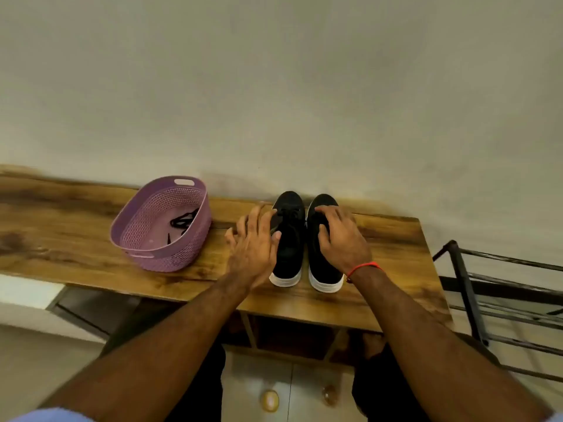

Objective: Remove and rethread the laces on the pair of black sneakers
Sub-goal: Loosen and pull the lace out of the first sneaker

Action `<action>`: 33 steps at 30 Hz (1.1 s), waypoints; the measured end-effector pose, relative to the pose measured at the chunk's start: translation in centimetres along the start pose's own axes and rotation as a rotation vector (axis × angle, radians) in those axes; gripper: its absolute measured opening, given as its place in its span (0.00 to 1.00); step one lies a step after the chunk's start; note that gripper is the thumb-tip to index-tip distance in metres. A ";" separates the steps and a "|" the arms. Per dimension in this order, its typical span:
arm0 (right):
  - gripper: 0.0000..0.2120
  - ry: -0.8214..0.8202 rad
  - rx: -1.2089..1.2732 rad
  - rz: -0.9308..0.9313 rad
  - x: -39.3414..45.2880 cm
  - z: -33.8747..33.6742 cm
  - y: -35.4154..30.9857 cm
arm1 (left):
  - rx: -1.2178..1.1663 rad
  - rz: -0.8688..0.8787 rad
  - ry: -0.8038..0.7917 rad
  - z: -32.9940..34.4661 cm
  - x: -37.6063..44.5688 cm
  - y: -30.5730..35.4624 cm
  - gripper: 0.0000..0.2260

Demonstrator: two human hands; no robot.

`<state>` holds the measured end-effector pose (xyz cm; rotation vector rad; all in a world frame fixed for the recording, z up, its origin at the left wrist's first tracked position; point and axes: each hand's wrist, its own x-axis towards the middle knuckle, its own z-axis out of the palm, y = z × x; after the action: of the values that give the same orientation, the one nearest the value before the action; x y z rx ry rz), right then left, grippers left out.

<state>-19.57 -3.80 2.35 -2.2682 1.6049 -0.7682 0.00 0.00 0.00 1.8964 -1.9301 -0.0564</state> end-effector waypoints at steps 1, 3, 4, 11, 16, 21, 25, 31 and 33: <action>0.18 0.002 0.008 0.027 0.6 0.7 0.2 | -0.020 -0.016 -0.034 0.4 0.5 -0.3 0.23; 0.17 -0.009 -0.086 0.059 1.5 1.8 0.1 | -0.039 -0.058 -0.077 1.6 1.2 -1.0 0.24; 0.16 -0.047 -0.148 0.061 1.7 2.5 -0.4 | -0.055 -0.075 -0.117 2.5 1.3 -1.5 0.24; 0.21 -0.153 -0.426 -0.009 2.5 4.1 -1.9 | -0.376 -0.165 -0.193 3.5 1.7 -1.7 0.23; 0.22 -0.207 -0.334 -0.022 2.7 3.7 -1.2 | -0.340 -0.232 -0.313 2.4 1.0 -1.9 0.33; 0.21 -0.336 -0.235 -0.092 3.1 2.7 0.0 | -0.251 -0.310 -0.435 1.6 -0.2 -1.5 0.37; 0.20 -0.336 -0.231 -0.091 2.4 3.2 -0.5 | -0.229 -0.343 -0.533 1.0 0.1 -1.3 0.38; 0.16 -0.376 -0.204 -0.123 1.9 3.9 -1.5 | -0.288 -0.428 -0.737 -0.5 0.7 -1.1 0.41; 0.14 -0.382 -0.201 -0.130 1.8 3.9 -1.5 | -0.321 -0.445 -0.756 -1.0 1.0 -1.1 0.40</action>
<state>-15.80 -5.29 0.32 -2.4878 1.4186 -0.1829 1.39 -0.82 0.80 2.2035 -1.6867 -1.2907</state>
